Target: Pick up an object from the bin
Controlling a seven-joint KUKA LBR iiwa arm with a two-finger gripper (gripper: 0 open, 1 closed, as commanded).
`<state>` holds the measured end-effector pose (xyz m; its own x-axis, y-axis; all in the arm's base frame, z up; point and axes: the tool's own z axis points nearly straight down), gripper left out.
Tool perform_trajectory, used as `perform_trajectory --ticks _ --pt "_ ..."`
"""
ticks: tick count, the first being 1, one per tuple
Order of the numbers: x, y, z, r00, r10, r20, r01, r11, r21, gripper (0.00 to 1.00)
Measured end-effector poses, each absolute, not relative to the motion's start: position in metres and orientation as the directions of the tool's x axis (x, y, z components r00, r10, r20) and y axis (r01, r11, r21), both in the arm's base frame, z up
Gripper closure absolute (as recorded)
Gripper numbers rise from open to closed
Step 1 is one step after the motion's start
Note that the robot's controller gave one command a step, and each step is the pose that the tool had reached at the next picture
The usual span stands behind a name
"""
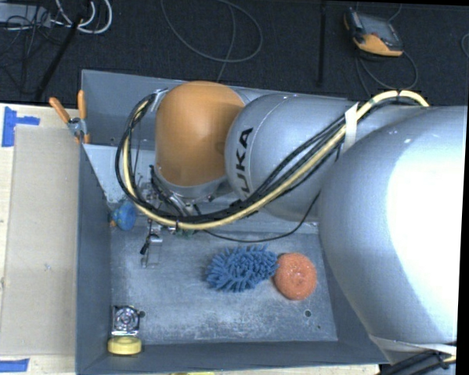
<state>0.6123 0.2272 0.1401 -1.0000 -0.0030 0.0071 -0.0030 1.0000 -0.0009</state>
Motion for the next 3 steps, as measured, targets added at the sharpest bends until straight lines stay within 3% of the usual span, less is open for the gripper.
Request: perform_trajectory --ticks 1,2,3 --pt "0.614 0.226 0.145 -1.0 0.0 0.001 0.0 1.0 0.0 0.0" --pt "0.607 0.192 0.181 -1.0 -0.028 0.002 -0.028 1.0 0.0 0.0" --pt "0.594 0.171 0.194 -0.999 -0.041 -0.001 -0.041 0.999 -0.001 0.0"
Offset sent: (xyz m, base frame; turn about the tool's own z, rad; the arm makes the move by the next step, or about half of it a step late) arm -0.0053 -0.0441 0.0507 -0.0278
